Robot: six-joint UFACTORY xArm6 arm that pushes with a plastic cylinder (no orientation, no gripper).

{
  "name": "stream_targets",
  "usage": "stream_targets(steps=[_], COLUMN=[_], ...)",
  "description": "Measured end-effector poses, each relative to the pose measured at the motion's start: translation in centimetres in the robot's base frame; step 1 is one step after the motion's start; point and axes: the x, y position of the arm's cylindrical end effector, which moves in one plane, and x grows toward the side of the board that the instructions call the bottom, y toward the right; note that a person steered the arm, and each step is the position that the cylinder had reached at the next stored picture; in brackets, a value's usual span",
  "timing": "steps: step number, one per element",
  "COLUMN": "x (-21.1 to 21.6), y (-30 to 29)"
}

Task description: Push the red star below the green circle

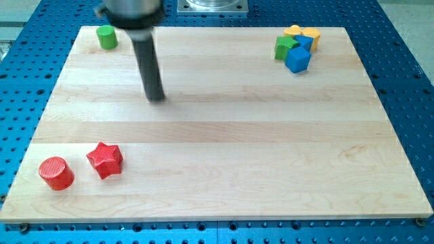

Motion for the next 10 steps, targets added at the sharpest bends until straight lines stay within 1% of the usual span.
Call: stream_targets(steps=[1, 2, 3, 4, 5, 7, 9, 10], x=[12.5, 17.3, 16.8, 12.5, 11.8, 11.9, 12.5, 14.5], y=[6.3, 6.6, 4.6, 2.7, 1.2, -6.1, -7.4, -10.0])
